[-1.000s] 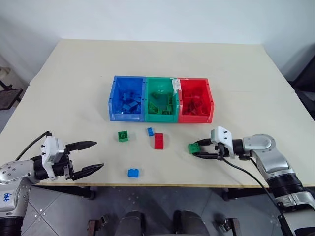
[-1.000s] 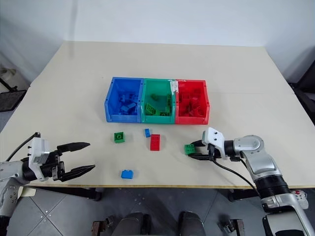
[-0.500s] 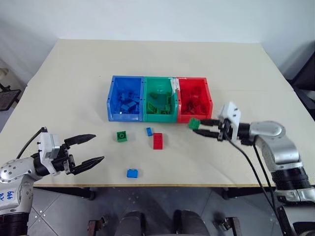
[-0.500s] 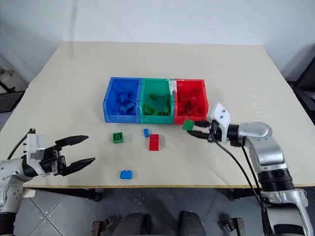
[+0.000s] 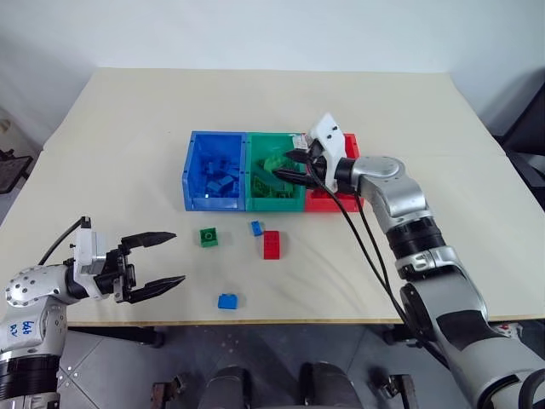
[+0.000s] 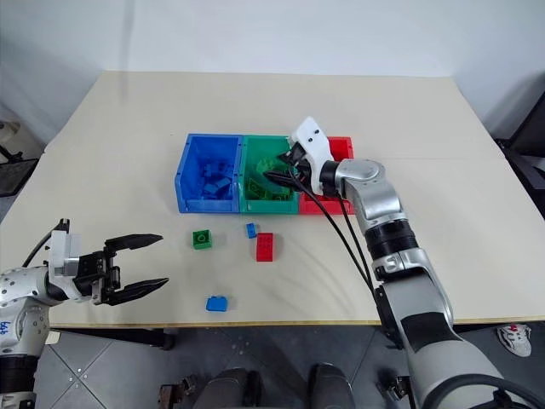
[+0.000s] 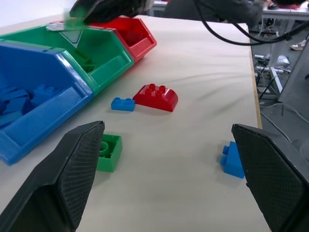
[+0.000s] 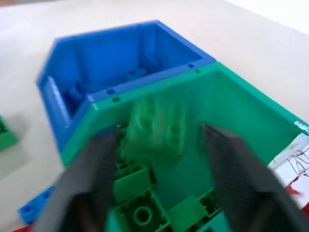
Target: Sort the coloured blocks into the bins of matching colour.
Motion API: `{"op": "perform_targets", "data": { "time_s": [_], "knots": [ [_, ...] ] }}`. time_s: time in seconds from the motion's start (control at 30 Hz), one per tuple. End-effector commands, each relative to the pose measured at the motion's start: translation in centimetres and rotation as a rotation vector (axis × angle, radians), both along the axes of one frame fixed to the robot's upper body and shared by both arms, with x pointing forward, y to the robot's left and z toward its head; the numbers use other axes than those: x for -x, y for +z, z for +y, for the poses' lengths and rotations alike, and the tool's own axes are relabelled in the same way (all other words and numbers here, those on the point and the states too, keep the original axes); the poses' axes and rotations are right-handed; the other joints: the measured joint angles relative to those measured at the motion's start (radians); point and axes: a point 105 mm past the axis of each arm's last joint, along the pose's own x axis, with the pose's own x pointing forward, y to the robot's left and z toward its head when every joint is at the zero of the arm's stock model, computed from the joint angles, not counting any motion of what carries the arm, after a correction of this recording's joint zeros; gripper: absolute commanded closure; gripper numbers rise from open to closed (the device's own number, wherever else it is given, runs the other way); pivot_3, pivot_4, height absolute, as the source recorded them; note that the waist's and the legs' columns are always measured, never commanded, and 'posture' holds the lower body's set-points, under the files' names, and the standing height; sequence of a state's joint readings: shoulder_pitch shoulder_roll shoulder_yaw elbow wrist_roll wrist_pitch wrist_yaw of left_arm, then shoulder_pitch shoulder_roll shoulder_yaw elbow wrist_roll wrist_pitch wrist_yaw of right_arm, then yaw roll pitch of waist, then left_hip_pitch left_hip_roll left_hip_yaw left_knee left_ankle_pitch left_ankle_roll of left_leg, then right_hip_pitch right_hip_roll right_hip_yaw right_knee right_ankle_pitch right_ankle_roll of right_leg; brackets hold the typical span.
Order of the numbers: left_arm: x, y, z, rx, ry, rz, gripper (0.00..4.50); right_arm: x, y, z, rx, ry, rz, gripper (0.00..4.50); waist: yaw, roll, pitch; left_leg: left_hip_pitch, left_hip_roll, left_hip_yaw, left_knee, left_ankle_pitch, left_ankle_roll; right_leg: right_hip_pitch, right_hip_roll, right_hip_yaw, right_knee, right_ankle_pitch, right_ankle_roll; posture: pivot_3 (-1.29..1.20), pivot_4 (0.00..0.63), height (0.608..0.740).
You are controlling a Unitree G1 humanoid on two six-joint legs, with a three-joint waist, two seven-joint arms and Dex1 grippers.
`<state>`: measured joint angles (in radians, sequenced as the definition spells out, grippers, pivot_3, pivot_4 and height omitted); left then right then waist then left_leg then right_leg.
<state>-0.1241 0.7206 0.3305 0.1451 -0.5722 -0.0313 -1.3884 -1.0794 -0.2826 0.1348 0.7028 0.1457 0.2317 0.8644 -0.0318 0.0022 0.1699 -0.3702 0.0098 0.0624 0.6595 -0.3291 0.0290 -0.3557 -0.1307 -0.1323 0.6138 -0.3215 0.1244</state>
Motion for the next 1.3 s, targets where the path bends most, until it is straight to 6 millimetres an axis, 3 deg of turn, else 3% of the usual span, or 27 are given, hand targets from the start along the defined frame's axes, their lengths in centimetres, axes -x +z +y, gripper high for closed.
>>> {"op": "perform_targets", "data": {
  "time_s": [0.03,0.07,0.17,0.27,0.4,0.53,0.63,0.7,0.8,0.9,1.0,1.3],
  "knots": [
    [-0.3,0.3,0.0,-0.025,-0.015,-0.024,0.0,-0.2,2.1,0.8,-0.023,0.019,-0.089,0.29,-0.002,0.0,0.0,0.0,0.0,0.0,0.0,0.0,0.0,0.0,0.0,0.0,0.0,0.0,0.0,0.0,0.15,0.74],
    [-0.3,0.4,0.0,-0.024,-0.016,-0.027,0.0,-0.2,2.2,0.8,-0.023,0.026,-0.097,0.02,-0.004,0.0,0.0,0.0,0.0,0.0,0.0,0.0,0.0,0.0,0.0,0.0,0.001,0.0,0.0,0.0,0.15,0.74],
    [-0.8,0.5,0.1,-0.016,-0.003,-0.041,0.0,0.2,2.5,0.5,-0.018,0.053,-0.111,0.02,-0.005,0.0,0.0,0.0,0.0,0.0,0.0,0.0,0.0,-0.001,0.0,0.0,0.003,0.0,0.0,0.0,0.15,0.74],
    [-1.0,0.5,0.0,-0.004,0.002,-0.046,0.0,2.3,2.1,-1.0,0.0,0.15,-0.12,0.02,0.003,0.0,0.0,0.0,0.0,-0.002,0.0,0.0,0.0,-0.001,0.0,0.001,0.004,0.0,0.0,0.0,0.15,0.74],
    [-1.0,0.3,-0.1,-0.003,-0.007,-0.031,0.0,5.9,0.0,-3.4,0.062,0.275,-0.105,0.02,0.005,-0.001,-0.001,0.0,-0.001,-0.004,0.001,-0.001,0.001,0.0,-0.002,0.003,0.004,0.0,0.0,0.0,0.15,0.74],
    [-0.9,0.0,0.2,-0.014,-0.01,-0.002,0.0,9.1,-2.8,-7.3,0.138,0.326,-0.01,0.02,0.005,-0.001,-0.001,0.0,0.0,-0.002,0.001,-0.001,0.001,0.001,-0.001,0.002,0.002,0.0,0.0,0.0,0.15,0.74],
    [-0.8,-0.2,0.6,-0.024,-0.009,0.014,0.0,11.6,-5.0,-11.5,0.214,0.31,0.061,0.02,0.008,-0.001,-0.001,0.0,0.0,0.0,0.001,-0.001,0.001,0.002,-0.001,0.0,-0.004,0.0,0.0,0.0,0.15,0.74],
    [-0.8,-0.3,0.8,-0.027,-0.006,0.019,0.0,12.6,-5.5,-13.1,0.243,0.293,0.082,0.02,0.007,-0.001,0.0,0.0,0.0,0.001,0.0,-0.001,0.001,0.003,-0.001,0.0,-0.006,0.0,0.0,0.0,0.15,0.74],
    [-1.0,-0.2,1.1,-0.034,0.005,0.022,0.0,14.5,-7.1,-17.0,0.35,0.239,0.17,0.02,0.008,-0.001,0.0,0.001,0.002,0.002,0.0,-0.001,0.001,0.005,-0.001,-0.001,-0.009,0.0,0.0,0.0,0.15,0.74],
    [-1.1,-0.2,1.4,-0.039,0.012,0.026,0.0,15.3,-7.5,-18.8,0.393,0.199,0.194,0.02,0.006,-0.001,0.0,0.001,0.002,0.003,0.0,-0.001,0.001,0.005,-0.002,-0.001,-0.01,0.0,0.0,0.0,0.15,0.74],
    [-1.3,-0.1,1.5,-0.042,0.013,0.029,0.0,14.9,-7.1,-19.0,0.382,0.171,0.168,0.02,0.004,-0.001,0.0,0.003,0.004,0.004,0.0,-0.001,0.001,0.008,-0.002,-0.001,-0.016,0.0,0.0,0.0,0.15,0.74],
    [-1.3,0.3,0.9,-0.037,-0.001,0.011,0.0,14.2,-6.7,-11.5,0.333,0.37,0.069,0.02,0.008,0.0,0.0,0.002,0.004,0.002,0.0,-0.001,0.0,0.01,-0.002,0.0,-0.019,0.0,0.0,0.0,0.15,0.74]
  ]
}}
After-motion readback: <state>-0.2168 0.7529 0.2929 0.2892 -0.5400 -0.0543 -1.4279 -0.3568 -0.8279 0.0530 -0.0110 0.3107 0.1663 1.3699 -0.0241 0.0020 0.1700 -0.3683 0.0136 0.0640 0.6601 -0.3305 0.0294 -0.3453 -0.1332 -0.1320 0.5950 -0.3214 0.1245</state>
